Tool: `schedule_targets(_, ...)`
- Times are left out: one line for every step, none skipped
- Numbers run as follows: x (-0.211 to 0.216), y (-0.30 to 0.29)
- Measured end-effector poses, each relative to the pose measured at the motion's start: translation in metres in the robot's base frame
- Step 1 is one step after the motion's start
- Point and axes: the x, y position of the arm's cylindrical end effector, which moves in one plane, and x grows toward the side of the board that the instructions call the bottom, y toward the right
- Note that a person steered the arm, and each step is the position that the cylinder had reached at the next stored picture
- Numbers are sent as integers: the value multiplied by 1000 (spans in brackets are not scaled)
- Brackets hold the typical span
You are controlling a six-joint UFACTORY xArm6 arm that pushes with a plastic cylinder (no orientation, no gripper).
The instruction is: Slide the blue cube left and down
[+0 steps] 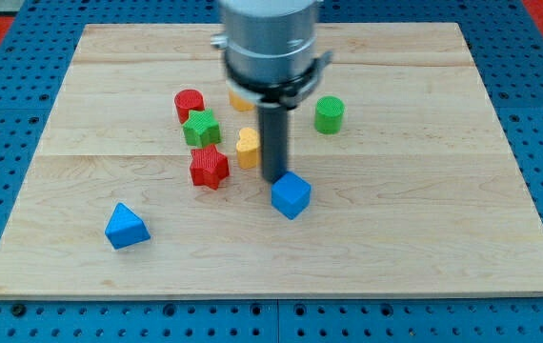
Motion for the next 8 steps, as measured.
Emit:
schedule_targets(-18, 9)
schedule_targets(8, 41)
schedule_targets(37, 54)
schedule_targets(60, 26)
schedule_targets(44, 20)
schedule_targets(32, 20)
schedule_targets(31, 7)
schedule_targets(21, 1)
